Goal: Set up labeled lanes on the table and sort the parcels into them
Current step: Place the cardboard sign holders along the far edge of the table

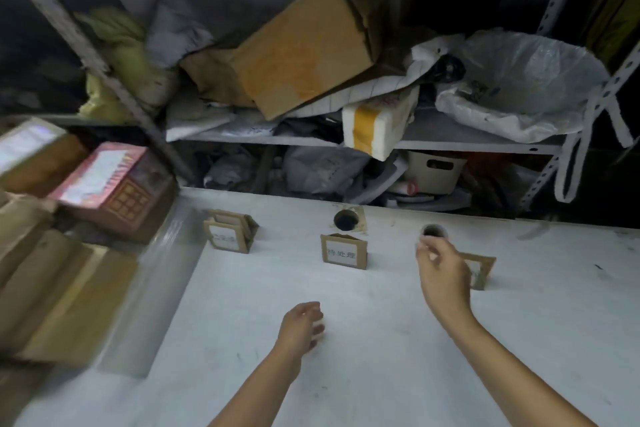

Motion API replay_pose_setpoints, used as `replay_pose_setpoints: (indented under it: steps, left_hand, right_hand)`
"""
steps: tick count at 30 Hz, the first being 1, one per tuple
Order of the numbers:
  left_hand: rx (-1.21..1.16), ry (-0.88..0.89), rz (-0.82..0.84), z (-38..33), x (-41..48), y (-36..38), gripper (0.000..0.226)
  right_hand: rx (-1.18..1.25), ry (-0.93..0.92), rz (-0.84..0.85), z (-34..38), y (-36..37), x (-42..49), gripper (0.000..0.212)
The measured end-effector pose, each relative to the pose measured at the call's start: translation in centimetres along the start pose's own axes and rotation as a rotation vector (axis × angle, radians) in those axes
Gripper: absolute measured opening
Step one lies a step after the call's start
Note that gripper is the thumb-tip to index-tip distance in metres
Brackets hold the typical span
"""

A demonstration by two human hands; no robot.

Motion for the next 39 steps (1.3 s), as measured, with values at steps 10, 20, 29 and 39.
replay_pose_setpoints:
  steps: [10,20,29,39]
  left_hand:
    - [0.073,0.114,-0.41,-1.7,8.3,-23.9,0.039]
    - [0.127,0.248,-0.253,-4.7,17.7,-26.1,0.066]
    - [0.042,0.306,-0.162,-6.1,16.4,-26.0,0.043]
    - [-0.449,0.148,-0.022,-4.5,13.3,-23.8,0.031]
  right_hand:
    - [0.075,0.266,0.309,2.2,27.9,-6.2,0.024]
    - [-0.089,0.324,0.187,1.3,39.2,-4.0,0.039]
    - [-0.122,0.322,0.165,0.6,41.1,-5.7,0.036]
    - [-0.079,0.373,0.09,1.7,36.2,-7.0,0.046]
Point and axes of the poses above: each hand's wrist, its own x-axis towards the middle knuckle, its own y-axis out of the palm, z = x × y, the point moved 7 cm from there along x, towards the middle knuckle, and after that the axes turned 12 degrees about x, right-handed, at the moved point
